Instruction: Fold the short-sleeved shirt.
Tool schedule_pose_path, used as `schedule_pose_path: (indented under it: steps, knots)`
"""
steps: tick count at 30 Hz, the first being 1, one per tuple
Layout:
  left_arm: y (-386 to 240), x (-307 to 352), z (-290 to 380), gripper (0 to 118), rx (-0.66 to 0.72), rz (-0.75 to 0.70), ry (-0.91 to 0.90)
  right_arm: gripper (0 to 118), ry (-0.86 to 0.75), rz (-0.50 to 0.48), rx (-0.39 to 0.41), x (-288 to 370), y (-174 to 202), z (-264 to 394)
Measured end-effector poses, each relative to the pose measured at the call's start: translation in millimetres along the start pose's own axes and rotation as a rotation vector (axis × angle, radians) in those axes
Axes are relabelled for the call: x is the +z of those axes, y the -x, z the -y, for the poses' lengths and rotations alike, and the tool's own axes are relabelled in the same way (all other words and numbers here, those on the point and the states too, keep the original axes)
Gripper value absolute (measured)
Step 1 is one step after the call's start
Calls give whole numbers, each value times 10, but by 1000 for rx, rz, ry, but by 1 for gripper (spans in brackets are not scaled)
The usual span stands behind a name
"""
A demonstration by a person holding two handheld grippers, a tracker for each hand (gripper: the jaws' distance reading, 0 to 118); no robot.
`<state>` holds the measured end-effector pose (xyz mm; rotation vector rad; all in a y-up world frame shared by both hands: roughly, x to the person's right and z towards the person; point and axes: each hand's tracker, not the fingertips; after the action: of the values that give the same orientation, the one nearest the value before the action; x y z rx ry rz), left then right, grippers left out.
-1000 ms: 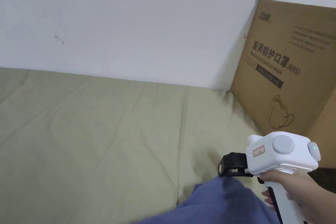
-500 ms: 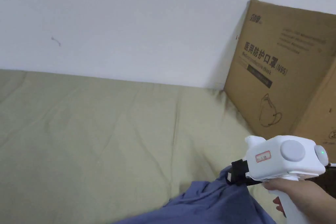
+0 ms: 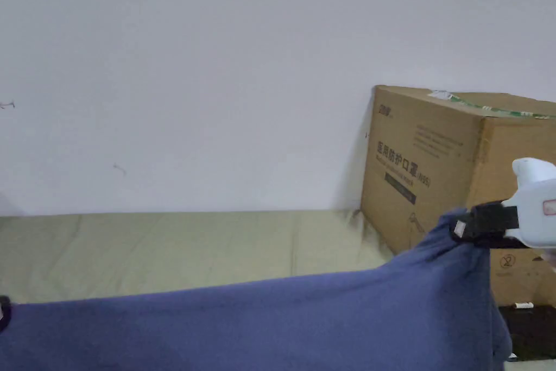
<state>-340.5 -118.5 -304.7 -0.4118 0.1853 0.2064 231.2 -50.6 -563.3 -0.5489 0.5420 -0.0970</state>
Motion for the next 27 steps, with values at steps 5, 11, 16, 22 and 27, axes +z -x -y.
schedule_pose_path:
  steps: [5, 11, 16, 22, 27]
  knots:
    - [54, 109, -789, 1, -54, -13, -95, 4, -107, 16, 23, 371, 319, -549]
    - [72, -4, -1627, 1, -72, -30, -152, 4, -204, 35, -6, 323, 591, -1251]
    - [59, -205, -2204, 1, -123, -62, -214, 4, -272, 70, -26, 83, 741, -1857]
    - [80, -654, -2727, 1, -147, -107, -275, 4, -346, 113, -15, -311, 905, -2507]
    - [96, -1103, -2975, 1, -146, -146, -337, 4, -391, 153, 41, -671, 1001, -2827]
